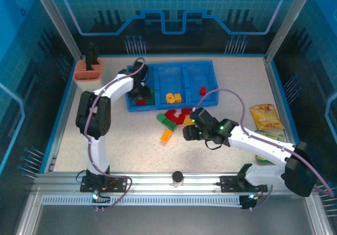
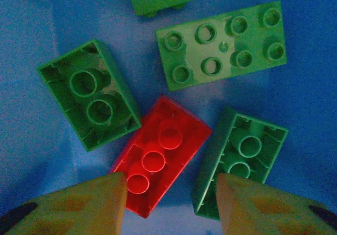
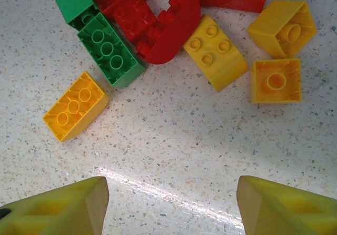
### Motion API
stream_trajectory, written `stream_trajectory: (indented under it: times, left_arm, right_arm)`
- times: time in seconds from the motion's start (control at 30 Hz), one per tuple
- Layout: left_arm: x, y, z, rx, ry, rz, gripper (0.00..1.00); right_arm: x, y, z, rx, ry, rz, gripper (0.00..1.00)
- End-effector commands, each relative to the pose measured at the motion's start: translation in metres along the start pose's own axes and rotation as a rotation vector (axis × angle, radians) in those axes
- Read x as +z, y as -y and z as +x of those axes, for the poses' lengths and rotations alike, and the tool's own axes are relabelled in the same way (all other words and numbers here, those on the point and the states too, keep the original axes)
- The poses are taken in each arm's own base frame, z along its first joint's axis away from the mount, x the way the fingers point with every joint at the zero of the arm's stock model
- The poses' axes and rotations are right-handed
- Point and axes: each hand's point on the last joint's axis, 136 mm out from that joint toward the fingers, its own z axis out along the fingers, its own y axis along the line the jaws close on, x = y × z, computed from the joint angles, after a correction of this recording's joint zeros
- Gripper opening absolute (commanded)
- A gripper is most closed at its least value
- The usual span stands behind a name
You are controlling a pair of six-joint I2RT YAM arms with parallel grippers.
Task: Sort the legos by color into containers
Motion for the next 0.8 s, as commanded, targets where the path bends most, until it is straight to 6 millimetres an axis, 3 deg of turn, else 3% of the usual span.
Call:
stream_trajectory:
  times: [0.0, 0.6, 0.77]
  left_arm:
    - [0.007, -0.003, 0.01, 0.007, -0.029, -0.009, 0.48]
    - [0.032, -0.012, 0.01, 0.045, -0.075, -0.076, 0.48]
    - [0.034, -0.013, 0.01, 0.047, -0.074, -0.082, 0.35]
  right_arm:
    - [-0.003, -0.01, -0.012, -0.011, 0.033, -0.019, 0.67]
    - [0.01, -0.008, -0.01, 0.003, 0.008, -0.024, 0.67]
    - [0.01, -0.009, -0.011, 0.006, 0.012, -0.028, 0.67]
